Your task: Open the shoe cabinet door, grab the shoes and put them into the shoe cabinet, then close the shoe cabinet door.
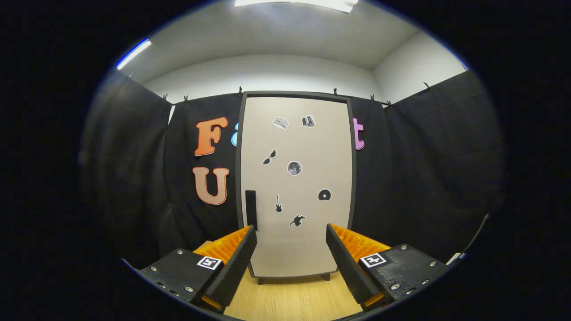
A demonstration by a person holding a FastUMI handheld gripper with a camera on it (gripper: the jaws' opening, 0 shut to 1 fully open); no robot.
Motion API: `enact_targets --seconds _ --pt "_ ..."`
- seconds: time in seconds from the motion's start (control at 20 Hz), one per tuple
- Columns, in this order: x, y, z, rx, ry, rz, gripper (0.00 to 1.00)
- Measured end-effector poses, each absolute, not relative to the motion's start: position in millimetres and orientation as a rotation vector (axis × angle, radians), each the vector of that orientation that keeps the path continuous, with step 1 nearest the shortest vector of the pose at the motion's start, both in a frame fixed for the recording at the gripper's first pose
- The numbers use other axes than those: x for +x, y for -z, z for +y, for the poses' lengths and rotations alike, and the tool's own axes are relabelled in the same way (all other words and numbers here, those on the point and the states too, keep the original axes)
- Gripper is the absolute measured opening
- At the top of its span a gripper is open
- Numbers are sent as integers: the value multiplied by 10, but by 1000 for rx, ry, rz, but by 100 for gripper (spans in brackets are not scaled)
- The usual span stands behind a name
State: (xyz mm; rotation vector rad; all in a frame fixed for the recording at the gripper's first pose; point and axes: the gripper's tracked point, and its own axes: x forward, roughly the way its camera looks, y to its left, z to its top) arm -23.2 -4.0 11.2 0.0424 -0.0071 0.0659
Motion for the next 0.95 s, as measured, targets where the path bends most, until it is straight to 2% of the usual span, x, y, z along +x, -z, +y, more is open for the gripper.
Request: enact_targets --seconds 0.95 --pt "-178 -76 -76 37 -56 -3 97"
